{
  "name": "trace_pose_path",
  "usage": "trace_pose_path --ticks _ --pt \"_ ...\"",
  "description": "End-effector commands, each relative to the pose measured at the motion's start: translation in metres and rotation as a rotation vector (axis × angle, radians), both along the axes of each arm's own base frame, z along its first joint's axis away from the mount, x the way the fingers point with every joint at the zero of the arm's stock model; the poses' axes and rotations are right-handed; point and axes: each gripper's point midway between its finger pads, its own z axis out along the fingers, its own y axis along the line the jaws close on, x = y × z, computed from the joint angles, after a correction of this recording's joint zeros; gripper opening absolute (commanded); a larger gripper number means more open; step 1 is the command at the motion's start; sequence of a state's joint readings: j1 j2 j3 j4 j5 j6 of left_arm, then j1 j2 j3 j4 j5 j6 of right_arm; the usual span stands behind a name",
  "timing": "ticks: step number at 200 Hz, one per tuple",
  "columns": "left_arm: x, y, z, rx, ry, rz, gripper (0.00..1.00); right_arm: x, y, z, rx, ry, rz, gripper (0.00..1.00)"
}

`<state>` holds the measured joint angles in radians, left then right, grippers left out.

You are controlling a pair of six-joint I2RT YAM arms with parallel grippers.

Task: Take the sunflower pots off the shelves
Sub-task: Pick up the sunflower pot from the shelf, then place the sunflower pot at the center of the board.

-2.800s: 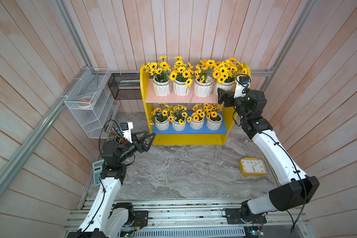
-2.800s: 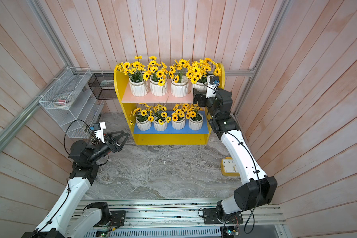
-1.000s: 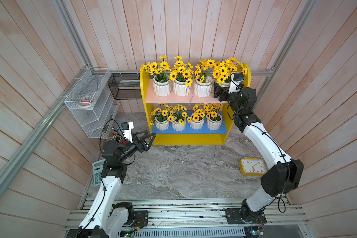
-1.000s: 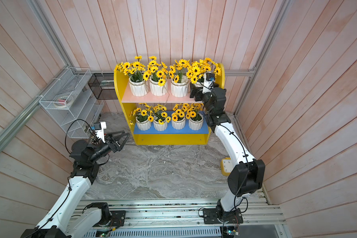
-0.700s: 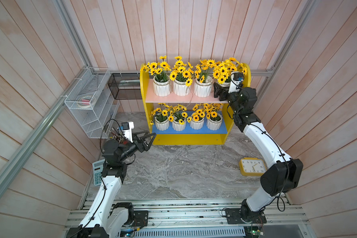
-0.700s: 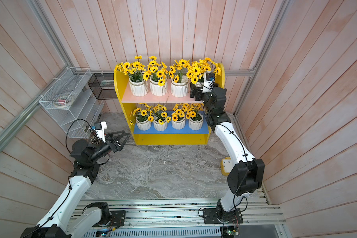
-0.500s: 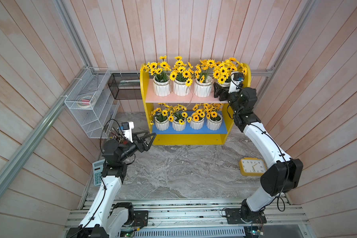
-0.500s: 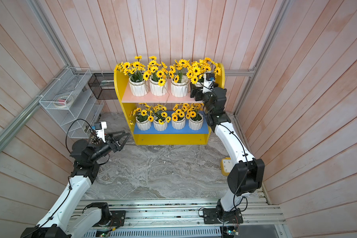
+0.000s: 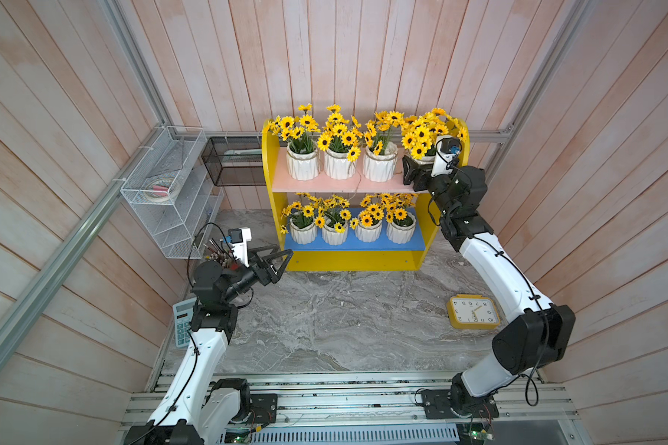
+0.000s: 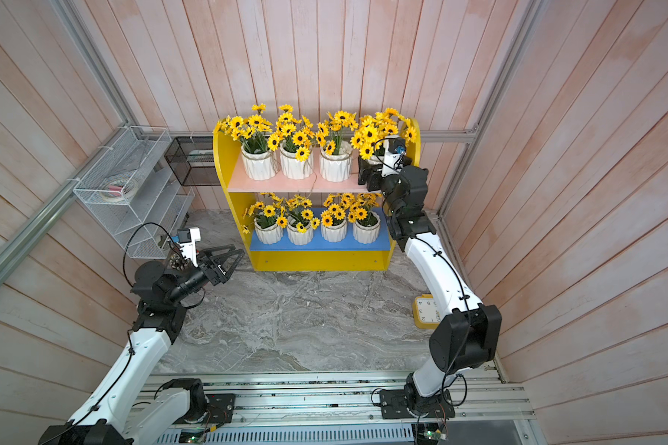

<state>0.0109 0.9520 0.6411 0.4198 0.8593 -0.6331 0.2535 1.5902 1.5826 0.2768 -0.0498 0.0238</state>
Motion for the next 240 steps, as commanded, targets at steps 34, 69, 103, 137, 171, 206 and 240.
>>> trace_pose_path --ticks 34,69,103,137,171,206,240 --pt "-0.003 -0.003 -0.001 0.002 -0.009 -0.023 1.00 -0.047 -0.011 0.063 0.048 -0.177 -0.015 0.00" --pt "-0.003 -0.003 -0.002 0.002 -0.006 -0.023 1.00 -0.062 -0.011 0.061 0.047 -0.183 -0.028 0.00" --pt "-0.002 -0.003 -0.003 0.002 -0.003 -0.024 1.00 -0.074 -0.013 0.055 0.052 -0.185 -0.028 0.00" --pt "-0.002 -0.004 -0.005 0.002 0.002 -0.027 1.00 -0.085 -0.020 0.051 0.061 -0.195 -0.050 0.00" --pt "-0.001 -0.004 -0.005 0.003 0.001 -0.030 1.00 -0.100 -0.021 0.047 0.056 -0.222 -0.042 0.00" --pt "0.000 -0.005 -0.006 0.002 0.005 -0.036 1.00 -0.108 -0.021 0.044 0.051 -0.242 -0.037 0.00" --pt "0.001 -0.004 -0.008 0.004 0.011 -0.027 1.00 -0.124 -0.006 0.040 0.029 -0.250 -0.010 0.00"
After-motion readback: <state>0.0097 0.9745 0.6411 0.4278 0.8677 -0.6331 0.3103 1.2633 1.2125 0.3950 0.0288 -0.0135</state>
